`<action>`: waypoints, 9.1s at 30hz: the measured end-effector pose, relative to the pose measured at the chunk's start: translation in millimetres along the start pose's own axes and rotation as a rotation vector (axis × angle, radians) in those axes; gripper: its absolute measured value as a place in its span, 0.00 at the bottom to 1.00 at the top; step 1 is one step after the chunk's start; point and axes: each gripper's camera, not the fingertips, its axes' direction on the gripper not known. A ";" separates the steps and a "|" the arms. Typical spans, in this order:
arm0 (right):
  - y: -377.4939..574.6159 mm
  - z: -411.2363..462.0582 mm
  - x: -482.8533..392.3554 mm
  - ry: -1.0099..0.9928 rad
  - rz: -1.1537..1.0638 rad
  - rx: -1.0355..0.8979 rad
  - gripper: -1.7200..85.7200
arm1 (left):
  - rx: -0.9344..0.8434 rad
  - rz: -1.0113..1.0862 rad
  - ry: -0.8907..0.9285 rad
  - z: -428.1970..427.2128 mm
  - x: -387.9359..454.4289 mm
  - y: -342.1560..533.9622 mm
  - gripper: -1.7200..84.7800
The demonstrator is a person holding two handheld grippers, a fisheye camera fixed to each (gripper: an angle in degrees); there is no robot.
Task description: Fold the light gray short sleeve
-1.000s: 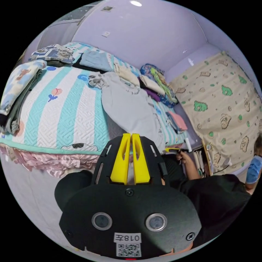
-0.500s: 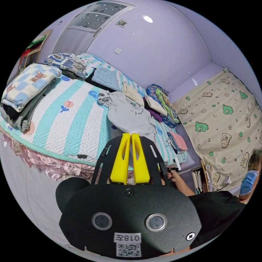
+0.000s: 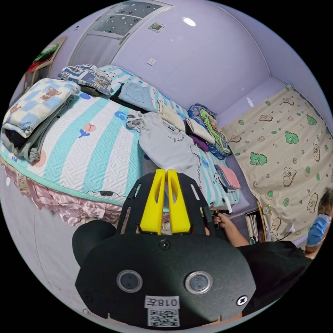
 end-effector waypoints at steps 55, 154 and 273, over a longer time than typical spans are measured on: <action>-232.1 -30.6 -113.6 0.853 -0.359 0.146 0.14 | -0.365 0.324 -0.659 253.0 74.5 -369.6 0.14; -0.6 12.4 62.1 0.209 -0.285 -0.173 0.12 | -0.350 0.359 0.318 401.0 730.6 -572.1 0.01; -501.0 305.0 -414.6 0.790 -0.808 -0.096 0.11 | 0.352 -0.006 0.607 318.6 -80.8 -98.8 0.09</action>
